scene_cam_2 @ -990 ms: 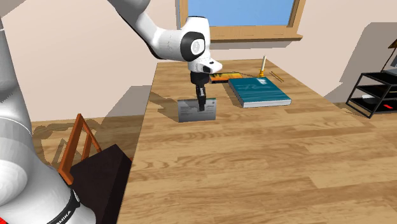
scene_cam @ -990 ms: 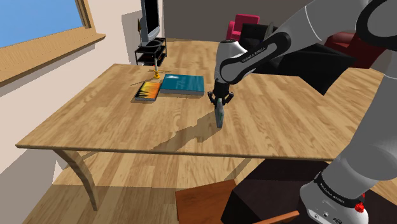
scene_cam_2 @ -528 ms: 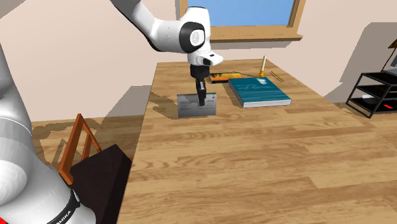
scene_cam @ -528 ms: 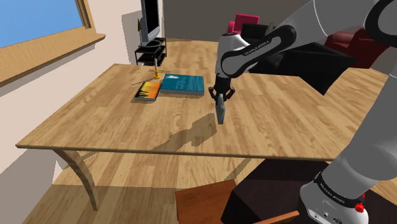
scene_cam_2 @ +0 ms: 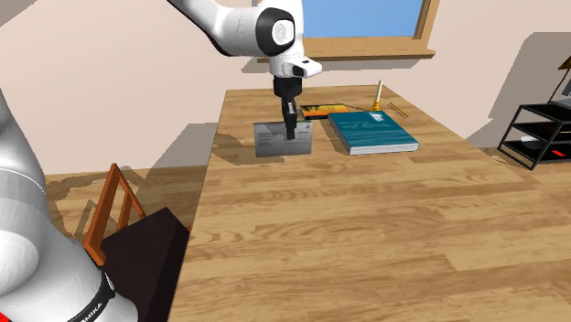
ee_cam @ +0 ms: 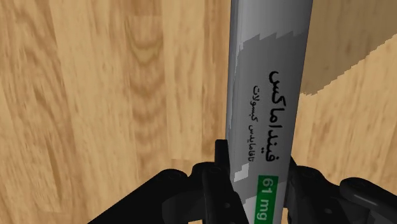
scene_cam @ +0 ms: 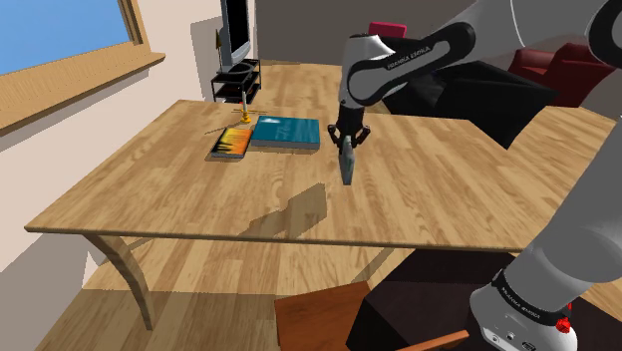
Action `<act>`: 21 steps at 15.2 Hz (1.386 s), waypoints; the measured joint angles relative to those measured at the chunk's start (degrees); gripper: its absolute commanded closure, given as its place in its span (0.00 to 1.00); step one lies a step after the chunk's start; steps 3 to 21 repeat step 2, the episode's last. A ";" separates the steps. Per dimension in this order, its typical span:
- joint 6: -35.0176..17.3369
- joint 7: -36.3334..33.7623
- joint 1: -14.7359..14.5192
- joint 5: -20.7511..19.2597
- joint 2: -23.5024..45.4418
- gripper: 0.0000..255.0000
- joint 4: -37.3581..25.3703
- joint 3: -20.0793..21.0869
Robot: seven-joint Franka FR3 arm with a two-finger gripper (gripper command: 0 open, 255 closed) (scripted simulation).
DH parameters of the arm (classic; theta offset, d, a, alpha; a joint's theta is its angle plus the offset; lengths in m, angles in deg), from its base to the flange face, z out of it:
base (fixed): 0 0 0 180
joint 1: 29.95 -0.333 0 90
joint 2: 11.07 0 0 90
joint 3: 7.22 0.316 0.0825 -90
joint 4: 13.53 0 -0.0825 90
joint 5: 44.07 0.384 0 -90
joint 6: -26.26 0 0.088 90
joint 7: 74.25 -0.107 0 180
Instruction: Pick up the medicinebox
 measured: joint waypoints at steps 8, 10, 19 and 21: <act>1.07 0.29 0.08 0.23 -0.68 1.00 -0.42 0.00; 1.07 0.29 0.08 0.23 -0.68 1.00 -0.42 0.00; 1.07 0.29 0.08 0.23 -0.68 1.00 -0.42 0.00; 1.07 0.29 0.08 0.23 -0.68 1.00 -0.42 0.00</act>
